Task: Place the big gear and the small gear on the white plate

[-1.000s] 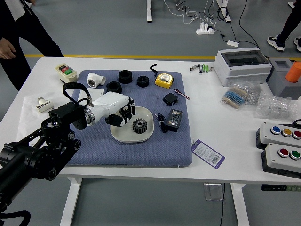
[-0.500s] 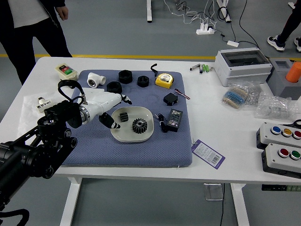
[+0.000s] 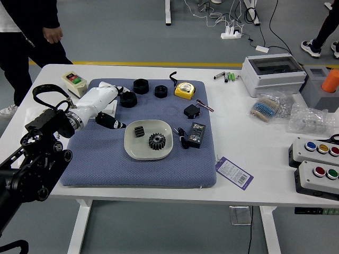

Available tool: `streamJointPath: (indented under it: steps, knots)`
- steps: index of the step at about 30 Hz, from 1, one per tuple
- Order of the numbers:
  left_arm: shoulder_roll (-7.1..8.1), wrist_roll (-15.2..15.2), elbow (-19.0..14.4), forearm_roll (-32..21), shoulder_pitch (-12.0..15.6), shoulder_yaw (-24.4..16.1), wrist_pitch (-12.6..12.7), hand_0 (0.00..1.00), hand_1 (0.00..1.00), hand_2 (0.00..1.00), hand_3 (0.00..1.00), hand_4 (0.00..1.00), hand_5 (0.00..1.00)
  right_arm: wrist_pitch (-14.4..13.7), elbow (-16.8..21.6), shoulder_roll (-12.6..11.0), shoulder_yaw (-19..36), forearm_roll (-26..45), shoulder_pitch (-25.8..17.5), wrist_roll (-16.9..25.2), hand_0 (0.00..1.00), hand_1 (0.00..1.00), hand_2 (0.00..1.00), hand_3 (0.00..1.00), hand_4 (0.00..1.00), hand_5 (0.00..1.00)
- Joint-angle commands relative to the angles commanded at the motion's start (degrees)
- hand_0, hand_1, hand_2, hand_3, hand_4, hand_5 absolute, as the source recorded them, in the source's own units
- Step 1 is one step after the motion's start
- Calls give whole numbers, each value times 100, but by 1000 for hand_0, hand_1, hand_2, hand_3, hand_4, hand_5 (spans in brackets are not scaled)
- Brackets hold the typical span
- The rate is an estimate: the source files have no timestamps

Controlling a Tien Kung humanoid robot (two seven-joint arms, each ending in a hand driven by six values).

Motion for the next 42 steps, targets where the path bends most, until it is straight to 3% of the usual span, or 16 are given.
streamJointPath:
  steps: [2,5,13,17,18,23,24,28,29,30,35,36,41,42]
  knots:
    - [-33,4,-43,-85,190,-337,51,681,748,825,706,830,142,1,-1,-1,3,-7,0,-2,698,716,765,577,797,645]
    - [-88,-2,-163,-617,484,-732,140,681,748,825,706,830,142,6,-7,3,-5,-17,-1,-6,698,716,765,577,797,645]
    - [-191,-44,-702,-2541,1265,-1457,94,649,690,808,666,781,181,6,-18,28,-83,1,-38,-23,698,716,765,577,797,645]
    - [-130,-15,-944,-3503,1529,-1611,-7,649,690,808,666,781,181,-3,-14,25,-83,13,-46,-28,698,716,765,577,797,645]
    - [-115,-2,-977,-3763,1569,-1632,-26,654,673,796,639,771,285,-5,-14,25,-81,15,-47,-28,698,716,765,577,796,647]
    - [-2,438,-975,-4981,1717,-1569,134,654,673,796,639,771,285,-9,-11,19,-106,36,-50,-24,698,716,765,577,796,647]
    - [15,475,-982,-5185,1734,-1562,151,661,668,789,630,771,345,-9,-10,14,-101,30,-46,-23,698,716,765,576,795,647]
    - [126,557,-1118,-6129,1875,-1639,100,661,668,789,630,771,345,-1,-7,3,-88,44,-35,-8,698,716,765,576,795,647]
    - [134,563,-1140,-6270,1897,-1665,75,661,668,789,630,771,345,0,-7,2,-91,50,-36,-8,698,716,765,576,795,647]
    - [137,565,-1148,-6323,1904,-1674,67,673,678,791,641,788,446,0,-7,2,-92,53,-36,-7,698,715,765,576,795,647]
    - [114,712,-1269,-6557,2036,-1874,-208,673,678,791,641,788,446,-4,-5,-3,-142,55,-45,-25,698,715,765,576,795,647]
    - [115,741,-1283,-6604,2052,-1883,-253,702,699,800,688,808,532,-2,-6,-2,-150,60,-49,-27,698,715,765,576,795,648]
    - [110,881,-1328,-6975,2123,-1878,-316,702,699,800,688,808,532,0,-8,1,-170,75,-57,-27,698,715,765,576,795,648]
    - [112,916,-1349,-7056,2143,-1881,-339,703,688,792,684,813,577,1,-9,3,-178,83,-58,-25,698,715,765,576,794,648]
